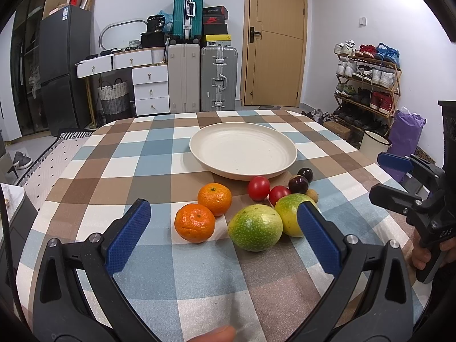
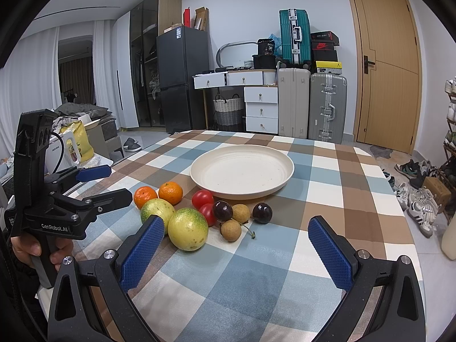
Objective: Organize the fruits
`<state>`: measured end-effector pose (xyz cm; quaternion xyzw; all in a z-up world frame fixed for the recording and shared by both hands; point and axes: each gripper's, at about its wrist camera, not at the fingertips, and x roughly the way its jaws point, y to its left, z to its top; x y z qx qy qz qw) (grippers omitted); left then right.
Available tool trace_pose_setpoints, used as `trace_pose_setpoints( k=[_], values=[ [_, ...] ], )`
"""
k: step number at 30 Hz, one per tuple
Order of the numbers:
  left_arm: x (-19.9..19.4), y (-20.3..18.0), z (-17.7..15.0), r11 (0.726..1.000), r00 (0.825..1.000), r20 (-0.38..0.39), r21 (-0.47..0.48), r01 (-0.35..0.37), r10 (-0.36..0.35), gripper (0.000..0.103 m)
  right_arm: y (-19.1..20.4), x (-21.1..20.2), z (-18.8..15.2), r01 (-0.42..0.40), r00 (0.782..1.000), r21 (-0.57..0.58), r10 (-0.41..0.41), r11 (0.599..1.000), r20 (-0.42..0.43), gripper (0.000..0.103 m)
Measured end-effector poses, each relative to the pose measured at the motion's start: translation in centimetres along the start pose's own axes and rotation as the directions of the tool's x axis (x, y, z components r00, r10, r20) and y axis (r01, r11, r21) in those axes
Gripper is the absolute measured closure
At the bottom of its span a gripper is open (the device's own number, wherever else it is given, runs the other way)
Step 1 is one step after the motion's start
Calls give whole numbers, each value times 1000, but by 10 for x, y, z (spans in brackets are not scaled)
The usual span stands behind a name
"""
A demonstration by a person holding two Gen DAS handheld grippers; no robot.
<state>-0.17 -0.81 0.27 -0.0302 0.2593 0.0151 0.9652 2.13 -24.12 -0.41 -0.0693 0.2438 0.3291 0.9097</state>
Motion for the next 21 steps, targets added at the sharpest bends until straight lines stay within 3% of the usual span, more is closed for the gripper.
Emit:
trace_pose_setpoints(
  k=[21],
  values=[
    [1, 3, -1, 1000, 1000, -10, 1, -11, 11, 1, 1, 0, 0, 0, 1000, -1, 0, 1000, -1, 0]
  ],
)
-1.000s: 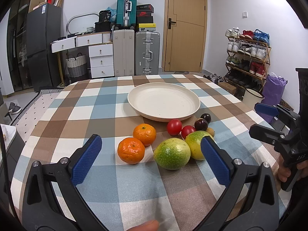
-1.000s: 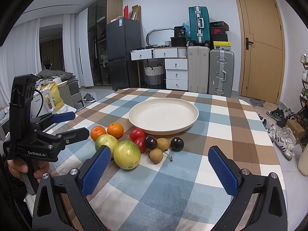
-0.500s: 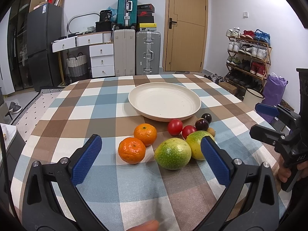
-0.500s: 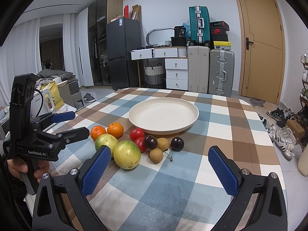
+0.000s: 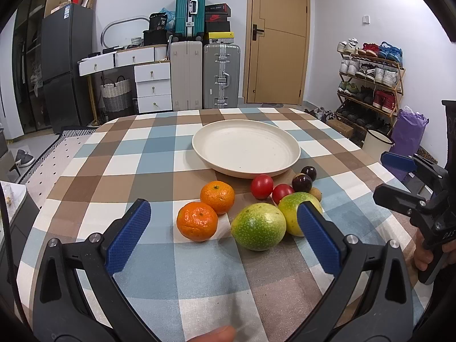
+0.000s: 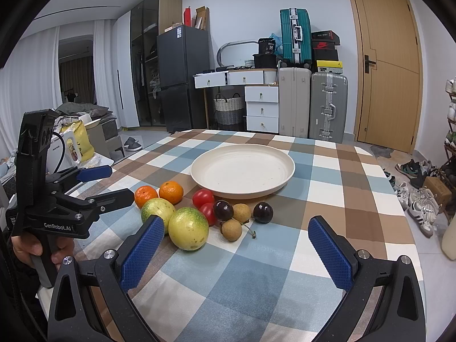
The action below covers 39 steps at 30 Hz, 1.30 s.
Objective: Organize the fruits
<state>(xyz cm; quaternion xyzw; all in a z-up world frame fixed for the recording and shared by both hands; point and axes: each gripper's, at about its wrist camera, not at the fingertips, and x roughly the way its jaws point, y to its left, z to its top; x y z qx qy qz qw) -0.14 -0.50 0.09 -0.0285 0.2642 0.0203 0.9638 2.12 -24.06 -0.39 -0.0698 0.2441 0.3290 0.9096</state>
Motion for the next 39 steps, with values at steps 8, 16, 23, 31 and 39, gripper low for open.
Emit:
trace_pose_setpoints(
  k=[8, 16, 23, 31, 39],
  values=[
    [0, 0, 0, 1000, 1000, 0, 0, -1, 1, 1, 0, 0, 0, -1, 1000, 0, 1, 1000, -2, 0],
    [2, 2, 0, 1000, 1000, -11, -2, -11, 11, 1, 1, 0, 0, 2, 1000, -4, -2, 1000, -14, 0],
    [7, -3, 0, 1000, 999, -23, 20, -22, 23, 1, -2, 10, 0, 3, 998, -1, -3, 1000, -56, 0],
    [9, 3, 0, 1000, 999, -36, -11, -12, 11, 1, 2, 13, 0, 22, 995, -31, -25, 999, -97, 0],
    [11, 1, 1, 1000, 997, -68, 12, 27, -26, 2, 9, 29, 5, -11, 984, -22, 7, 1000, -176, 1]
  ],
)
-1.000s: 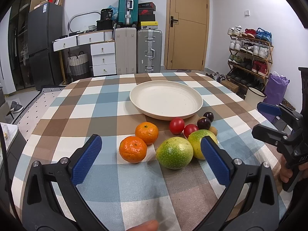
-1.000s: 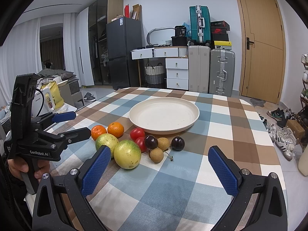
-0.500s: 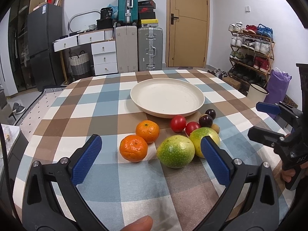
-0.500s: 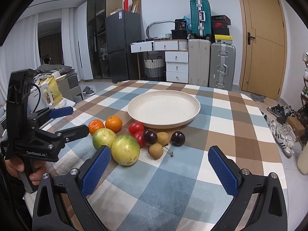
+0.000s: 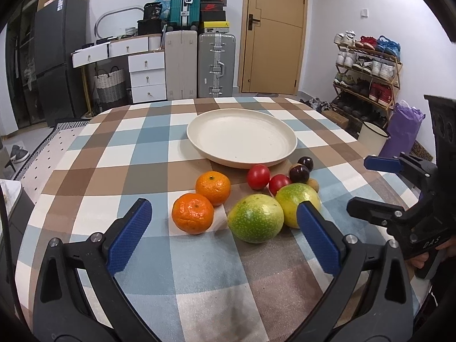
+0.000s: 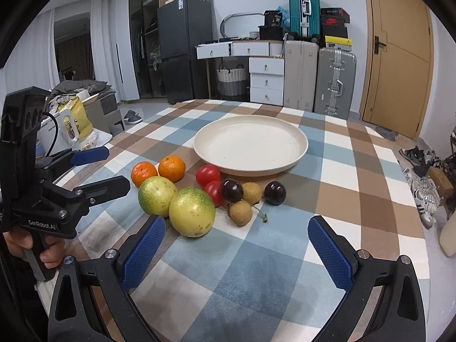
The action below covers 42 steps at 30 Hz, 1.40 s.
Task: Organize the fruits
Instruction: 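Grasp a green citrus fruit with the left tool while the right tool grasps a yellow-green one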
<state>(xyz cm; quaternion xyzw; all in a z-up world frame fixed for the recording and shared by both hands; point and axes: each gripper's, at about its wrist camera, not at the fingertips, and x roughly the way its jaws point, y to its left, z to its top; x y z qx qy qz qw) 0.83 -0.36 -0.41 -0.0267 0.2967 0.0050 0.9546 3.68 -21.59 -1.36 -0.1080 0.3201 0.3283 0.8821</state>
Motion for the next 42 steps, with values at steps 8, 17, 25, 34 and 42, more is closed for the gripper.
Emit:
trace_pose_setpoints(
  k=[8, 17, 25, 34, 42],
  values=[
    [1, -2, 0, 1000, 999, -37, 11, 25, -24, 2, 7, 19, 4, -27, 997, 2, 27, 1000, -71, 13],
    [4, 10, 0, 999, 999, -48, -31, 12, -14, 2, 20, 39, 9, -92, 988, -11, 89, 996, -128, 23],
    [8, 19, 0, 998, 998, -55, -58, 11, -14, 2, 36, 58, 13, -109, 981, -41, 101, 993, -163, 35],
    [12, 24, -2, 997, 997, -70, -81, 12, -17, 2, 40, 71, 15, -109, 977, -47, 98, 993, -190, 43],
    [17, 21, -4, 997, 996, -84, -78, 21, -27, 2, 39, 73, 12, -118, 975, -37, 109, 992, -193, 54]
  ],
)
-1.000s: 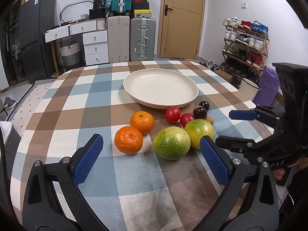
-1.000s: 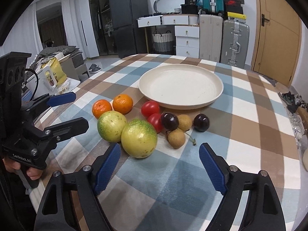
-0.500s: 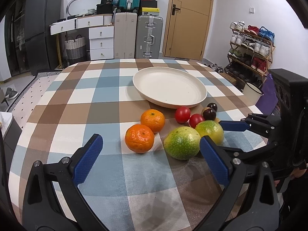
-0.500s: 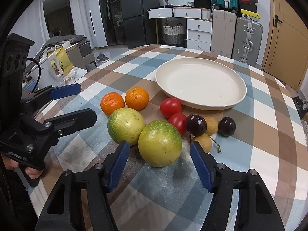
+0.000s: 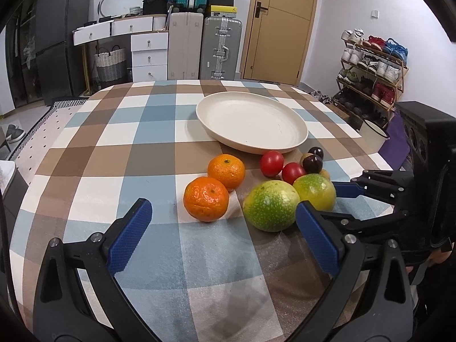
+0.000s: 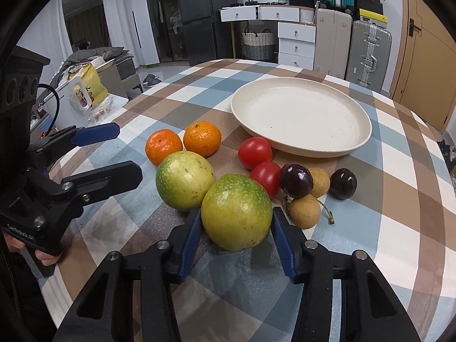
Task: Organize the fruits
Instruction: 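Grasp a green citrus fruit with the left tool while the right tool grasps a yellow-green one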
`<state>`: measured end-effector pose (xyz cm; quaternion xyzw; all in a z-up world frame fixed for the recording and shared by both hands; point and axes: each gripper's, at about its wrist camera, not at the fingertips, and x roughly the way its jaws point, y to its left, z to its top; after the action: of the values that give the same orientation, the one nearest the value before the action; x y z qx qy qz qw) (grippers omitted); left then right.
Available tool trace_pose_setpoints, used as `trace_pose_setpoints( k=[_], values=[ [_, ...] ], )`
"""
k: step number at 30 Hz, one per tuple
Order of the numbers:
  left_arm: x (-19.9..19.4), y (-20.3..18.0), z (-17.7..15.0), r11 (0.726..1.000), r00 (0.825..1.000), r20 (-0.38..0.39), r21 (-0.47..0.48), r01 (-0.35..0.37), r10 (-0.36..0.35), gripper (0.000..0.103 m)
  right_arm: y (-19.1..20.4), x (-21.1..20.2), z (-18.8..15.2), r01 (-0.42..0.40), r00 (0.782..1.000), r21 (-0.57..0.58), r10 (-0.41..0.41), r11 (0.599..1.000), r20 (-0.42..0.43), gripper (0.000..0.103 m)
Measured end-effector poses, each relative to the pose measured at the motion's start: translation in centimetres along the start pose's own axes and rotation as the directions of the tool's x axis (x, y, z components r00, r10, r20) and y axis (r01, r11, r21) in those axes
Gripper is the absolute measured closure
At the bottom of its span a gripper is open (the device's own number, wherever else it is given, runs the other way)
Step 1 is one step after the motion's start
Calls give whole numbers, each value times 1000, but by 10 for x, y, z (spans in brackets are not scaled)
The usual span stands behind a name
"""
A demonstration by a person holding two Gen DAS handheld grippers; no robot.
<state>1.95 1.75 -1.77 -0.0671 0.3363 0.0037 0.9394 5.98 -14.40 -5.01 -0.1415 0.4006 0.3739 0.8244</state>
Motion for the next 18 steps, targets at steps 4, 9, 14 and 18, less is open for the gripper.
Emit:
trace_pose_setpoints(
  k=[4, 9, 14, 18],
  values=[
    [3, -3, 0, 1000, 1000, -9, 0, 13, -13, 2, -2, -9, -5, -6, 1000, 11, 6, 1000, 21, 54],
    [6, -9, 0, 998, 997, -33, -5, 67, -67, 2, -7, -25, -10, 0, 999, 25, -1, 1000, 51, 54],
    [12, -20, -1, 997, 995, -60, 7, 83, -82, 3, -18, -41, -17, 15, 997, 49, -18, 999, 75, 54],
    [21, -32, -3, 997, 992, -100, 34, 76, -72, 16, -29, -51, -23, 25, 995, 78, -32, 997, 91, 54]
  ],
)
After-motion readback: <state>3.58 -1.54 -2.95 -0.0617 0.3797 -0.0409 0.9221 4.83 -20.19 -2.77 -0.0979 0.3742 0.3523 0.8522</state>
